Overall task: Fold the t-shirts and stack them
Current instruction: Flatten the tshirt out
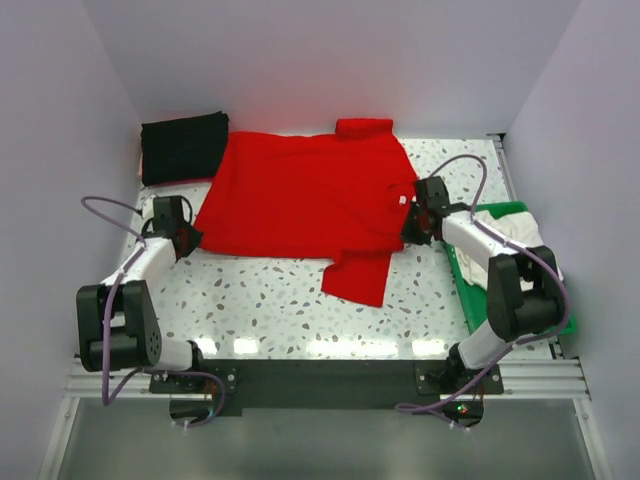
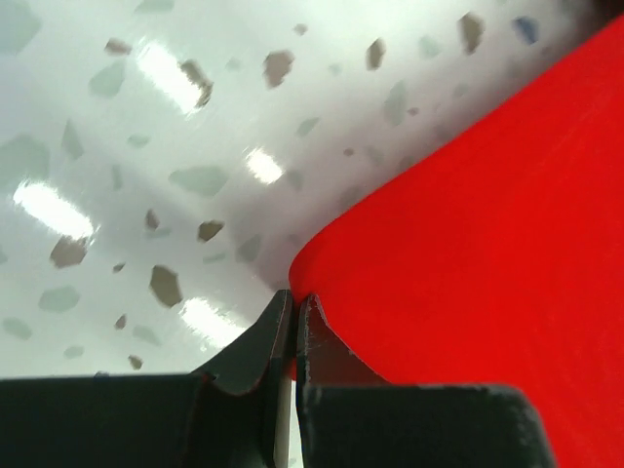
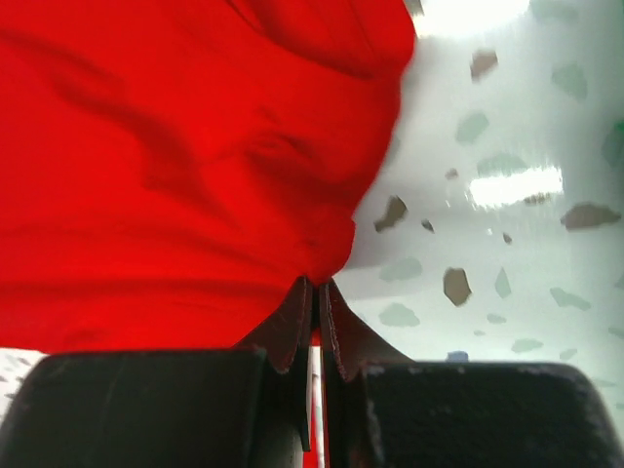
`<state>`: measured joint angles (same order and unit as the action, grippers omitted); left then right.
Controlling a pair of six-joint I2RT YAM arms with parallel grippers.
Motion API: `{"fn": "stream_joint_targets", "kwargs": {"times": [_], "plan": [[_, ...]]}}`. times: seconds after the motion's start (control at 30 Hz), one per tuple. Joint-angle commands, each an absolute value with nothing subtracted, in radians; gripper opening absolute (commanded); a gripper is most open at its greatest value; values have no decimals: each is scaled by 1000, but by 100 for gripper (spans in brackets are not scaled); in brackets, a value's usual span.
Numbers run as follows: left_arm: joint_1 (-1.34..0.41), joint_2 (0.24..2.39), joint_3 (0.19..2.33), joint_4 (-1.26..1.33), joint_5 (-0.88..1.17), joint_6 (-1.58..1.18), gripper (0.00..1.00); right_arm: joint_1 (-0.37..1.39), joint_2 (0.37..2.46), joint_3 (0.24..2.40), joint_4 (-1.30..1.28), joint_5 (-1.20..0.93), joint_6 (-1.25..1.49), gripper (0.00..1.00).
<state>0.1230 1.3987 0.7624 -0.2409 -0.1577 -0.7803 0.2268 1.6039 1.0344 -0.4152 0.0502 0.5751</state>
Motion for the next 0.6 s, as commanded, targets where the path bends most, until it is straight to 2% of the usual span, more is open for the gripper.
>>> {"fn": "stream_joint_targets", "kwargs": {"times": [0.0,0.33,0.47,0.5,0.53,0.57], "plan": [[132,1352,723,-287,-210,-836,0,219,1571,964,-397,37,564,2],[137,1273,655,-347,-166,-822,0,221,1395,766,-403,17,575,6],[137,1287,638,-311,-112,-812,0,219,1351,781,-435,21,574,17],[137,1296,638,-305,-91,-805,2,221,1339,798,-451,21,560,28],[137,1296,638,-304,-91,-804,3,221,1325,798,-451,12,555,28],[137,1302,638,-304,-72,-802,5,227,1307,793,-459,5,554,32]]}}
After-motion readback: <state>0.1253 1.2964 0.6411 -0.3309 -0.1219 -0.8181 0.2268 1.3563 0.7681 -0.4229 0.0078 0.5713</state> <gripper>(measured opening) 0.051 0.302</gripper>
